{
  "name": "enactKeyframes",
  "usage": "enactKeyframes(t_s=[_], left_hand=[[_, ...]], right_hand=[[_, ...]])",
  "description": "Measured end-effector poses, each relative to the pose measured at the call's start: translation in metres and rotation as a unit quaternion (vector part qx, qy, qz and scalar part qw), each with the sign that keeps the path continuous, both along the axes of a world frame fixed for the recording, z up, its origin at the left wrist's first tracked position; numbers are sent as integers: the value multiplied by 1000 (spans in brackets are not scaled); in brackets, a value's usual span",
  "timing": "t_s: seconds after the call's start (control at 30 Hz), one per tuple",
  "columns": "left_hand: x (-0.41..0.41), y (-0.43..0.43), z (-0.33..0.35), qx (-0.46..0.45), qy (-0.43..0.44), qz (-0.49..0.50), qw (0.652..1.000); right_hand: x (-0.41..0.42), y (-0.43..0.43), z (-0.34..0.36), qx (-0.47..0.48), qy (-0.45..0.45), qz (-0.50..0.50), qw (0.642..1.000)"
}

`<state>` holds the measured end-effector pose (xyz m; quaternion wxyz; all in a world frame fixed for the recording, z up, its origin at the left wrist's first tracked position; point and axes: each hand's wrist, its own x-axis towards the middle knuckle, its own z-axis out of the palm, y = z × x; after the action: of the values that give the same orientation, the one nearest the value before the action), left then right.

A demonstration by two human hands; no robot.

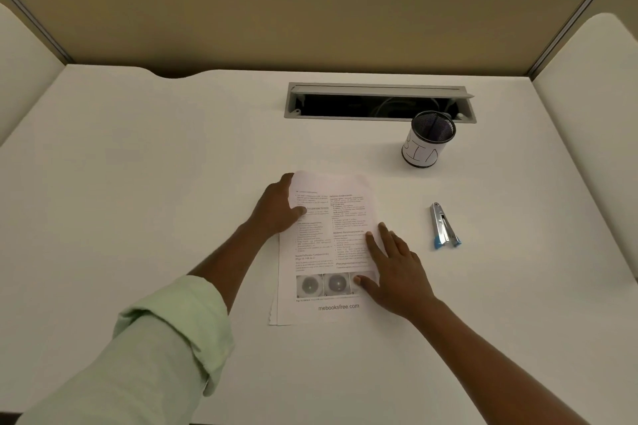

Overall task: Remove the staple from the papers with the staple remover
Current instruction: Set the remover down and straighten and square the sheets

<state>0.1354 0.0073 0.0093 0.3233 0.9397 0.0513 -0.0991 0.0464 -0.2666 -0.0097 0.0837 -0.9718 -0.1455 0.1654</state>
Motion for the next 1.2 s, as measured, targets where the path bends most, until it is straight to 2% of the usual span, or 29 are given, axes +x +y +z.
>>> enactKeyframes(t_s=[0.1,0.17,0.23,0.27,0.33,0.4,0.47,0.53,0.6,0.67,0.7,0.87,1.0,1.1,1.2], left_hand=[[-4,2,6,-131,26,64,989],[-10,-1,7,-241,35,175,954],[-20,-7,5,-293,50,285,911],[-26,-10,0,-304,60,304,901],[-40,-16,-8,-318,81,284,901],[-52,-20,-9,-337,86,267,899],[-61,-21,-1,-372,78,260,888],[-65,-19,7,-414,70,243,874],[-68,-14,17,-459,70,223,857],[-70,-10,25,-477,76,212,850],[-71,-9,28,-480,76,214,848],[-73,-13,45,-451,25,261,853],[-69,-16,84,-411,-107,252,870],[-72,-22,104,-419,-204,218,858],[-75,-27,106,-402,-266,202,853]], right_hand=[[0,1,0,-1,2,0,1000],[0,0,1,2,1,1,1000],[0,-1,1,10,1,-1,1000],[-1,-1,2,13,2,-4,1000],[1,1,5,39,7,-19,999],[6,2,12,127,13,-75,989],[14,2,21,254,13,-177,951],[22,3,33,379,50,-296,875],[30,5,43,465,120,-362,799],[35,8,49,515,178,-355,760],[34,11,52,526,188,-340,757],[27,29,62,530,121,-303,783],[34,40,93,594,43,-248,764],[36,45,113,636,2,-209,743],[37,51,112,649,-28,-217,729]])
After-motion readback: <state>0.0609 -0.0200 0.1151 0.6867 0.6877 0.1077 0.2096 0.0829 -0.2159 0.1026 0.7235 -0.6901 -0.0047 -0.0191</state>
